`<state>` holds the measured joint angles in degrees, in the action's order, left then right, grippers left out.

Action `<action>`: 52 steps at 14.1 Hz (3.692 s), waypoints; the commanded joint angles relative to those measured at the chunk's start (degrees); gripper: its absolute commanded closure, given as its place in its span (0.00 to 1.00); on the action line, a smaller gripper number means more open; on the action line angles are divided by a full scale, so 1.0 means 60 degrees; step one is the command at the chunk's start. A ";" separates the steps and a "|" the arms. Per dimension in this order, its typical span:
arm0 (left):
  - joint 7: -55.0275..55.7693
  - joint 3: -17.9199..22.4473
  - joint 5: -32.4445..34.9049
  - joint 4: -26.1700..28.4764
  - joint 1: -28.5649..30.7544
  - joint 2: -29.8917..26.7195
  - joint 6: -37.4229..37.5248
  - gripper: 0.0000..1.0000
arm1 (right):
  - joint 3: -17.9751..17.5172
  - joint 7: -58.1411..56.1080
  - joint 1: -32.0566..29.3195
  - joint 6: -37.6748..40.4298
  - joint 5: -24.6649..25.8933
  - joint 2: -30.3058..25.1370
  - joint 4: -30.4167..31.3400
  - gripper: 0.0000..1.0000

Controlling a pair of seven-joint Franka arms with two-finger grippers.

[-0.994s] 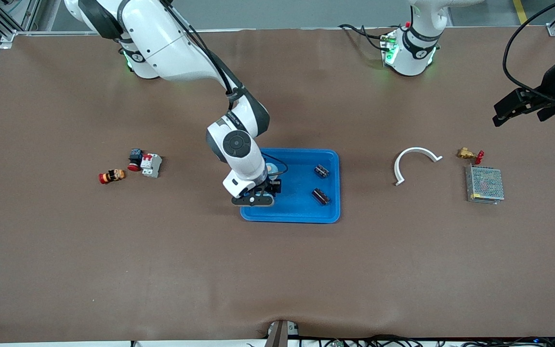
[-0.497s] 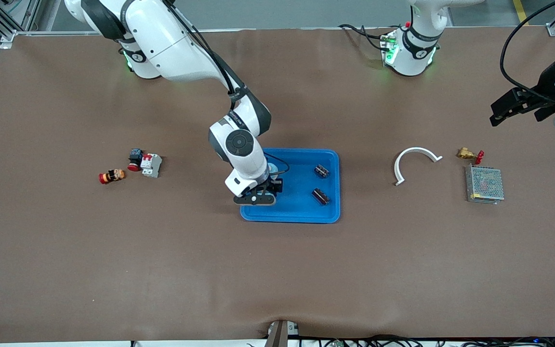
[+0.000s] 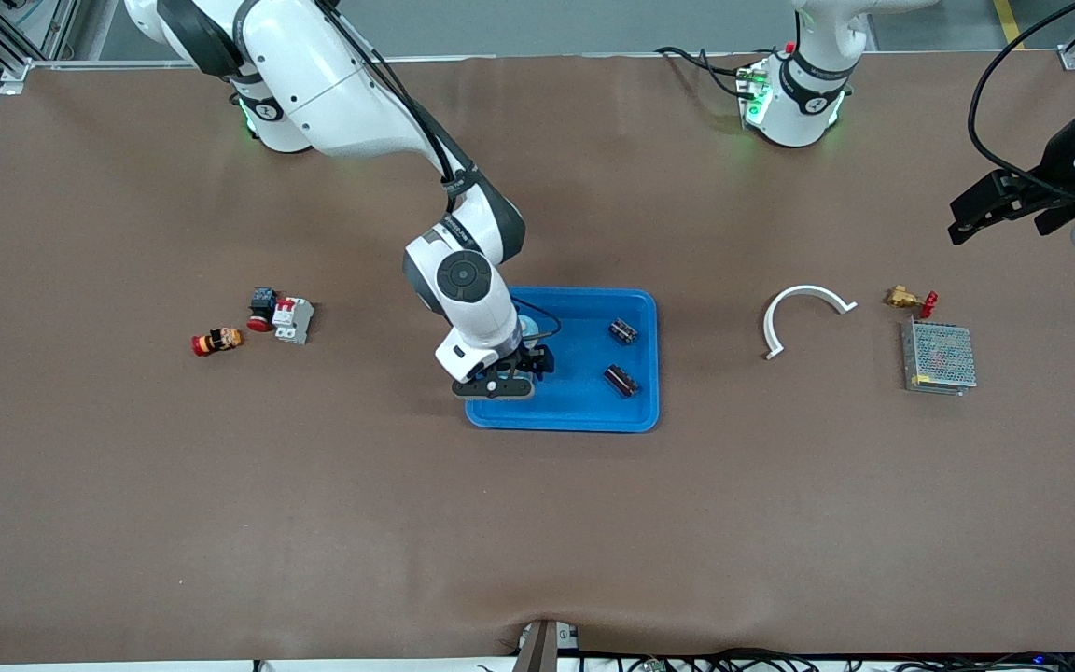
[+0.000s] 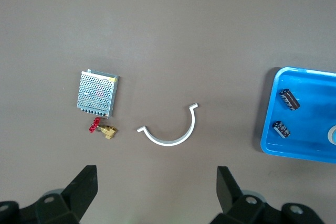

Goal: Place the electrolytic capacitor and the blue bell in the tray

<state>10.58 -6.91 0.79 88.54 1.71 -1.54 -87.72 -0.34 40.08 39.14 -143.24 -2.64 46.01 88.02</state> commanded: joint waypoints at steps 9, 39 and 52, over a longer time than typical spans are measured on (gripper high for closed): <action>-0.0123 -0.0020 -0.0161 -0.0020 0.0024 -0.0022 0.0030 0.00 | 0.0071 -0.0131 -0.0020 0.3948 0.0103 -0.3358 0.0533 0.00; -0.0137 -0.0151 -0.0205 -0.0034 0.0067 -0.0080 0.0191 0.00 | 0.0100 -0.7135 -0.5777 0.8170 0.0583 -0.8768 0.2411 0.00; -0.0137 -0.0152 -0.0205 -0.0064 0.0082 -0.0081 0.0191 0.00 | 0.0100 -0.7688 -0.6845 0.8185 0.0836 -0.8533 0.1941 0.00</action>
<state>10.58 -7.58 0.78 88.54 1.68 -1.39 -87.42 1.29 -3.42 0.74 -95.27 2.22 -5.82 101.17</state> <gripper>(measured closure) 0.000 0.000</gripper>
